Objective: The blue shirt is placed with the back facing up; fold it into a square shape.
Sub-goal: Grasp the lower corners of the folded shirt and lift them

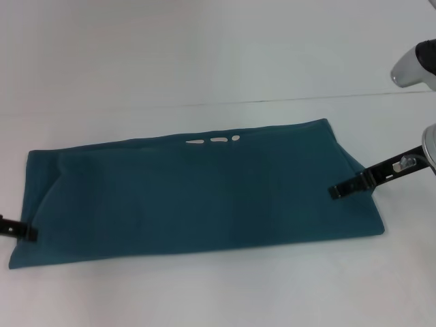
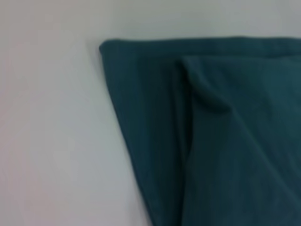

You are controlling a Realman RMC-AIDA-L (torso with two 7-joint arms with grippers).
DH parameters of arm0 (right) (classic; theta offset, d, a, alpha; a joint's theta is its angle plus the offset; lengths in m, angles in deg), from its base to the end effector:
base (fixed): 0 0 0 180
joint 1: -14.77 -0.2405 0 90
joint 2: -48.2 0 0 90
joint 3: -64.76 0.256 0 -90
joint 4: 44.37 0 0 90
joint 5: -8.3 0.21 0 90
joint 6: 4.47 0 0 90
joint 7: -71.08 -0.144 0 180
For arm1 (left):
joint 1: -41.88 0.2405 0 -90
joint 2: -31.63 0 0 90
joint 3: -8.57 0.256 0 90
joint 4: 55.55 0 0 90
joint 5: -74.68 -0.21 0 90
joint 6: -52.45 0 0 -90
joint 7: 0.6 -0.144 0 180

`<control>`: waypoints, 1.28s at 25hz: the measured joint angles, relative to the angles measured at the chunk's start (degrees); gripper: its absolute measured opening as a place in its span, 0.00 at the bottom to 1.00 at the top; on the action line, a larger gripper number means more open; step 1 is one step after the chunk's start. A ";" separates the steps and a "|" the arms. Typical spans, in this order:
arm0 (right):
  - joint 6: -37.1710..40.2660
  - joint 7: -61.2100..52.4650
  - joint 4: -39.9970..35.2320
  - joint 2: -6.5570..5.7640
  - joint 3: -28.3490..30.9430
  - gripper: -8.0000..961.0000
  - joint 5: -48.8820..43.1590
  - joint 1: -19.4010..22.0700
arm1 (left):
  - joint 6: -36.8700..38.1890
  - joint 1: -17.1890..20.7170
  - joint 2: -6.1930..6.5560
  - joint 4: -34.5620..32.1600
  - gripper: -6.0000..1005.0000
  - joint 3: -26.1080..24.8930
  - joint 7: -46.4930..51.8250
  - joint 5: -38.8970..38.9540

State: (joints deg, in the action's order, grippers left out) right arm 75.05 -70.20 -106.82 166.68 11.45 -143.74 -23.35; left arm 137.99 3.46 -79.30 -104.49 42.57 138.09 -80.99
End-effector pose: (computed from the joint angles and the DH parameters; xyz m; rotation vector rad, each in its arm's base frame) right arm 0.2437 0.3962 0.0463 -2.3016 1.2398 -0.1781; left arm -0.3168 0.3716 0.0936 -2.1288 -1.6302 0.0998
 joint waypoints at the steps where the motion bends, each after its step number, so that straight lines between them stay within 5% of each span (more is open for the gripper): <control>1: 0.22 0.01 -0.01 0.05 -0.07 0.97 -0.14 0.00 | -0.26 -0.14 -0.14 0.17 0.92 0.16 0.41 -1.28; 32: 0.17 0.56 -0.01 0.67 -0.57 0.96 -0.55 -0.44 | -2.93 -1.10 -2.67 1.74 0.87 4.19 2.12 -4.17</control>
State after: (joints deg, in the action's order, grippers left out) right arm 75.22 -69.64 -106.84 167.35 10.88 -144.28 -23.79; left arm 135.06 2.36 -81.97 -102.75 46.76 140.21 -85.16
